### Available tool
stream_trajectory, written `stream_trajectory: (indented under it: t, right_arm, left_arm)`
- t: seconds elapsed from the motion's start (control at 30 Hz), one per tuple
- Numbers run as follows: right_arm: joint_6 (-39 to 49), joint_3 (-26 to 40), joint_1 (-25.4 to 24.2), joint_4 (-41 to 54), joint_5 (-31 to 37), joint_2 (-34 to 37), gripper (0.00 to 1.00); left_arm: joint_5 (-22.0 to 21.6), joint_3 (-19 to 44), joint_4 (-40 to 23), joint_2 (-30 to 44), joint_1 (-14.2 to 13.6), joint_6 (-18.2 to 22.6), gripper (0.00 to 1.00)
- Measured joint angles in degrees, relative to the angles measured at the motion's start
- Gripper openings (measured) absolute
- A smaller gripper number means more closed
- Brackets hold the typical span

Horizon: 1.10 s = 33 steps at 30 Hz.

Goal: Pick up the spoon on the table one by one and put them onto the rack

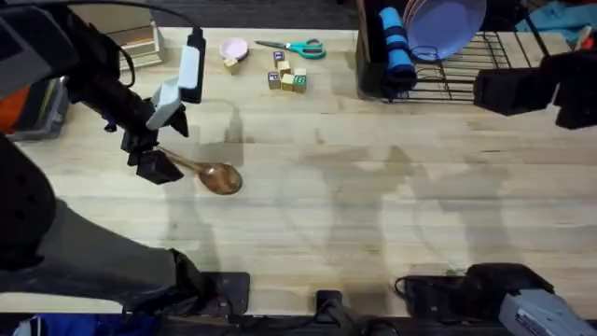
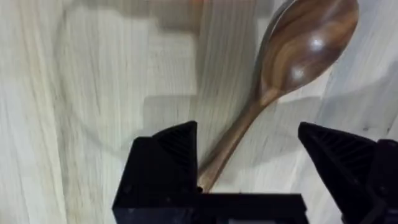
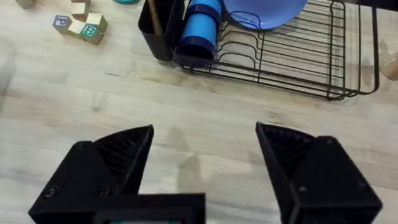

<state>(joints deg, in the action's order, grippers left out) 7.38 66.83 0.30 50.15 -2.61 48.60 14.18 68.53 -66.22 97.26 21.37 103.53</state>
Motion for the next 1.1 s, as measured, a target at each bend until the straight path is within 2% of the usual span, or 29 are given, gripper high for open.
stream_trajectory:
  t: [0.43,0.53,0.8,1.1]
  right_arm:
    - [1.31,0.0,0.0,0.02,0.0,0.02,0.997]
    - [1.48,0.0,0.0,0.02,0.0,0.0,0.996]
    - [1.49,0.0,0.0,0.02,0.0,0.01,0.996]
    - [1.49,0.0,0.0,0.02,0.0,0.02,0.996]
  left_arm:
    - [0.17,-0.02,0.5,4.08,0.0,8.06,0.997]
    - [-0.06,-0.97,2.65,4.43,0.0,9.43,0.996]
    - [-0.36,-6.18,8.56,2.33,0.16,10.88,0.996]
    - [-0.46,-7.08,9.2,1.57,0.17,10.51,0.993]
